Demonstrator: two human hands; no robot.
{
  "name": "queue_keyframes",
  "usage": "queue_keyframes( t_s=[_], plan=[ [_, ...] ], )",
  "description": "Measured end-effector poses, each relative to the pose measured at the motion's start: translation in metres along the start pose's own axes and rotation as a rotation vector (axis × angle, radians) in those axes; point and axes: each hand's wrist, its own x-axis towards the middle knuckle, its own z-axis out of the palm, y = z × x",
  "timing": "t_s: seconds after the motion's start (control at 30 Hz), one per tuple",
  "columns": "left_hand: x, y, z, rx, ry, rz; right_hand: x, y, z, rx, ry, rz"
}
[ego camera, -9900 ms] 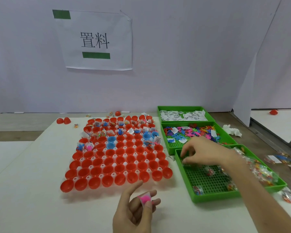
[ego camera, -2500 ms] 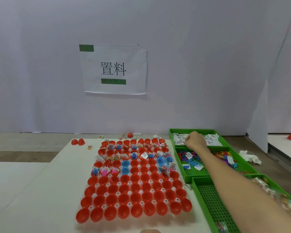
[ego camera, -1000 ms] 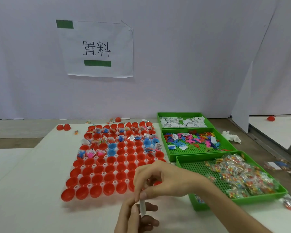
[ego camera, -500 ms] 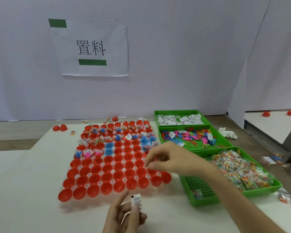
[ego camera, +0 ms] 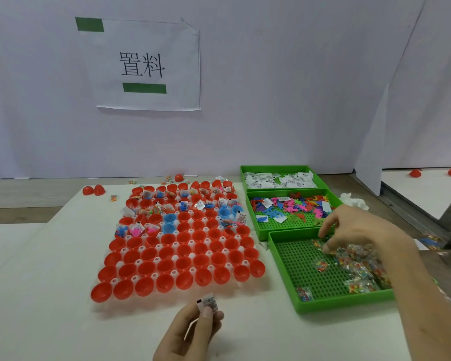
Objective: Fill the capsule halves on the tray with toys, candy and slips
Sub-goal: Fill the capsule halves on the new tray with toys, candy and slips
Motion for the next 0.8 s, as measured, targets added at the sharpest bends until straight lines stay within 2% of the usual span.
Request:
queue_keyframes(
  t_s=[0.13, 0.27, 0.4, 0.6, 0.7, 0.8],
  plan=[
    [-0.002, 0.003, 0.004, -0.051, 0.045, 0.008, 0.007, 0.000, 0.007, -0.010, -0.011, 0.045],
    [-0.002, 0.006, 0.003, -0.034, 0.022, -0.005, 0.008, -0.001, 0.009, 0.033, -0.018, 0.002],
    [-0.002, 0.008, 0.002, 0.004, -0.016, 0.001, 0.004, -0.009, 0.007, 0.124, 0.020, -0.175],
    [-0.007, 0.009, 0.007, 0.016, 0.017, 0.022, 0.000, -0.030, 0.008, 0.260, 0.260, -0.389],
    [-0.006, 0.007, 0.007, -0.003, -0.012, 0.009, -0.015, -0.054, 0.013, 0.595, 0.128, -0.531],
    [-0.004, 0.003, 0.007, -0.024, -0.014, -0.031, -0.033, -0.089, 0.032, 0.748, -0.188, -0.745]
  ],
)
